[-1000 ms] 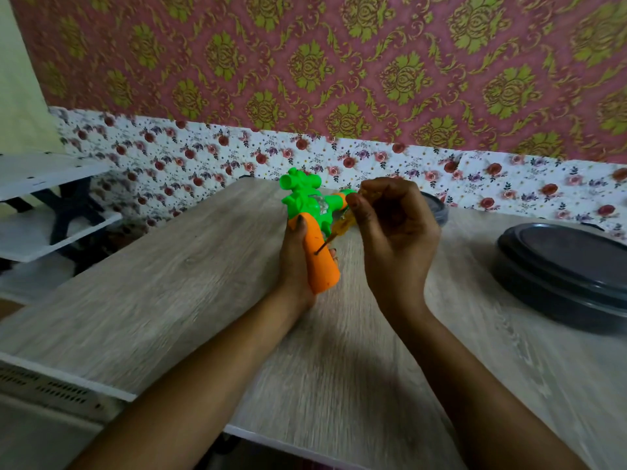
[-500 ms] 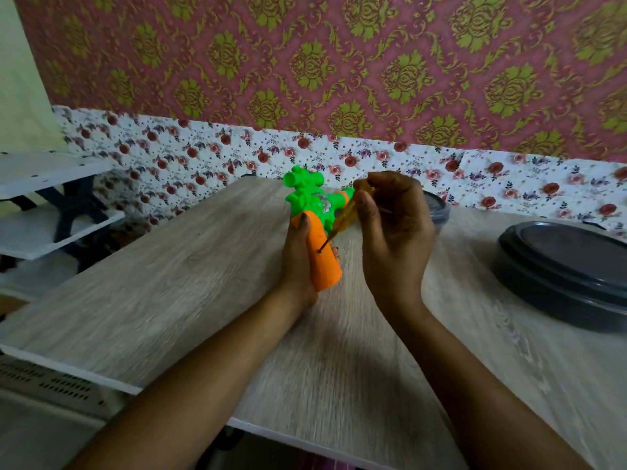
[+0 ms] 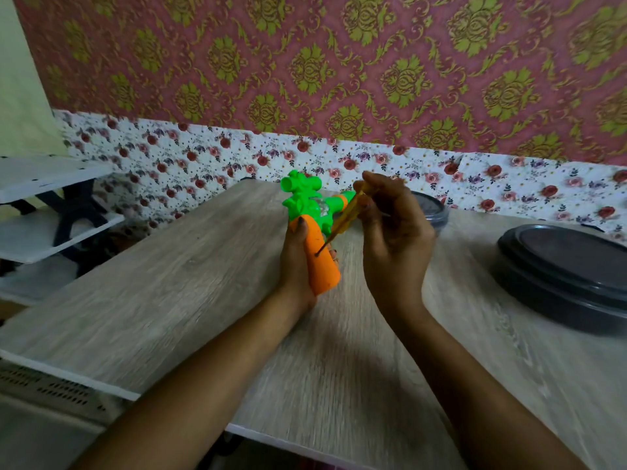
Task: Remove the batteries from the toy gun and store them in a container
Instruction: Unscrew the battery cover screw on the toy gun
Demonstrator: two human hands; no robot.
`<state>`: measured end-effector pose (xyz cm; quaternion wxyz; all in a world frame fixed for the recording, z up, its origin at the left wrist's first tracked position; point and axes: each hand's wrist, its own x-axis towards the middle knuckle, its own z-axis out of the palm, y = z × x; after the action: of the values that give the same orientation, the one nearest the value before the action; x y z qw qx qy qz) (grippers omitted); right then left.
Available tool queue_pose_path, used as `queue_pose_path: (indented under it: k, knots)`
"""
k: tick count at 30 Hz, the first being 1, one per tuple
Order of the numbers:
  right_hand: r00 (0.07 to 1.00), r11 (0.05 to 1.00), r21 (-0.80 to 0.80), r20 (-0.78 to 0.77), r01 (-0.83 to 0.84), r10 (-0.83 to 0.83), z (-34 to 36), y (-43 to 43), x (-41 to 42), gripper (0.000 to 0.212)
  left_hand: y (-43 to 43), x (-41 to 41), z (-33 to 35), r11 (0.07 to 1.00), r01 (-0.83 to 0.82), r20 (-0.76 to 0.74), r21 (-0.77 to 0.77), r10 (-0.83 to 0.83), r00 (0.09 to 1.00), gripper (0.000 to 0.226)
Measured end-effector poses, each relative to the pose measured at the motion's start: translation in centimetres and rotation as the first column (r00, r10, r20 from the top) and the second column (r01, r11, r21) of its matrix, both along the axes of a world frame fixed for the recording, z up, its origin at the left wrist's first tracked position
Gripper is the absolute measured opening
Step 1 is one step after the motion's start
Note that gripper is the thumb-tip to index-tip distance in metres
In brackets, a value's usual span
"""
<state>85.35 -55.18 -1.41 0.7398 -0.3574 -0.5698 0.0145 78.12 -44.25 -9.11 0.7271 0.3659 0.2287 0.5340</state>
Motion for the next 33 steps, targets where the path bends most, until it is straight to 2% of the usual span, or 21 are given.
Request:
queue_pose_path:
  k: [2, 5, 9, 12, 15, 19, 22, 24, 28, 33]
  knots:
    - [1.0, 1.0, 0.001, -0.019, -0.016, 0.016, 0.08, -0.01, -0.04, 0.03, 0.03, 0.08, -0.14, 1.0, 0.001, 0.007, -0.002, -0.001, 1.0, 0.076]
    - [0.998, 0.999, 0.019, -0.044, -0.044, 0.045, 0.16, -0.23, -0.23, 0.022, 0.05, 0.37, -0.24, 0.996, 0.016, 0.041, 0.083, -0.02, 0.999, 0.08]
    - [1.0, 0.999, 0.037, -0.008, -0.023, 0.024, 0.02, -0.3, -0.27, 0.022, 0.54, 0.48, -0.53, 0.999, -0.01, 0.016, 0.041, 0.01, 1.0, 0.081]
    - [0.999, 1.0, 0.025, 0.049, 0.001, -0.002, 0.01, -0.06, -0.14, 0.026, 0.48, 0.49, -0.46, 0.999, 0.011, -0.029, 0.034, -0.01, 1.0, 0.073]
    - [0.997, 0.997, 0.014, 0.024, -0.077, 0.076, -0.01, -0.1, -0.16, 0.031, 0.66, 0.54, -0.72, 0.999, 0.027, -0.011, 0.039, -0.027, 1.0, 0.066]
    - [0.995, 0.994, 0.03, 0.009, -0.101, 0.101, -0.02, -0.31, -0.71, 0.02, 0.37, 0.37, -0.48, 0.988, -0.024, -0.021, 0.151, 0.028, 0.999, 0.069]
    - [0.997, 0.996, 0.034, 0.002, -0.077, 0.077, -0.16, -0.39, -0.81, 0.016, 0.56, 0.38, -0.54, 0.994, -0.032, -0.015, 0.108, 0.033, 0.999, 0.077]
    - [0.999, 0.999, 0.028, 0.023, -0.034, 0.033, -0.21, -0.33, -0.66, 0.021, 0.62, 0.38, -0.69, 0.996, -0.027, -0.038, 0.089, 0.03, 0.999, 0.085]
    - [0.999, 0.999, 0.002, 0.033, -0.04, 0.04, -0.07, -0.13, -0.32, 0.025, 0.49, 0.35, -0.56, 0.997, 0.03, -0.011, 0.068, -0.029, 1.0, 0.065]
    - [0.999, 0.999, 0.0, -0.002, -0.033, 0.033, 0.12, -0.35, -0.45, 0.024, 0.58, 0.22, -0.7, 0.994, -0.036, -0.027, 0.105, 0.039, 0.999, 0.071]
